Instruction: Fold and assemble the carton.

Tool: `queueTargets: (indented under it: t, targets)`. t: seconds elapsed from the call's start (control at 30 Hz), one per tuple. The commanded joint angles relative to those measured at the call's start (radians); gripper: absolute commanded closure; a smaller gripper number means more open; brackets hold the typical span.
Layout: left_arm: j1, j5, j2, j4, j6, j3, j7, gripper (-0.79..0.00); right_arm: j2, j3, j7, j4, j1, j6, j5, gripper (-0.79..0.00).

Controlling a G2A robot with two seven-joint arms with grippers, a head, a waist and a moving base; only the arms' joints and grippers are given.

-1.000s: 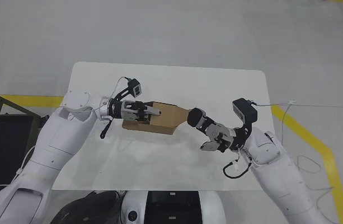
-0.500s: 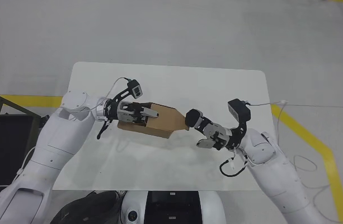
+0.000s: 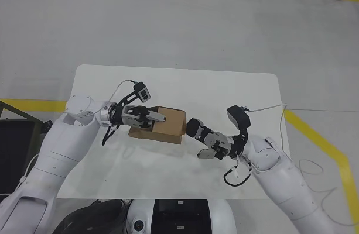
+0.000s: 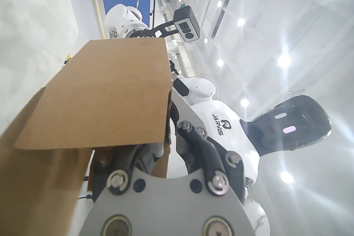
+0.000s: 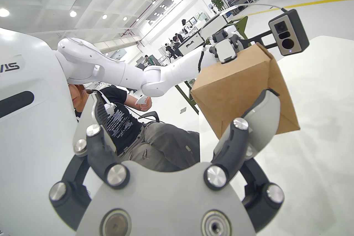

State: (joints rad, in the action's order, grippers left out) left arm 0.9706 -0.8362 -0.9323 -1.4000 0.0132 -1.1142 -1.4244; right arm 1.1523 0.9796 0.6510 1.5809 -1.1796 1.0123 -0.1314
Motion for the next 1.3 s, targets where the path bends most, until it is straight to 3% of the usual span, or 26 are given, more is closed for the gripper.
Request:
queueTargets:
  t: [0.0, 1.27]
  targets:
    - [-0.001, 0.001, -0.001, 0.001, 0.000, 0.001, 0.000, 0.000, 0.002, -0.009, -0.004, -0.005, 0.008, 0.000, 0.000, -0.785]
    - [-0.008, 0.011, -0.019, 0.031, 0.003, -0.004, -0.028, 0.000, 0.016, -0.102, 0.004, -0.044, 0.077, 0.000, -0.060, -0.785]
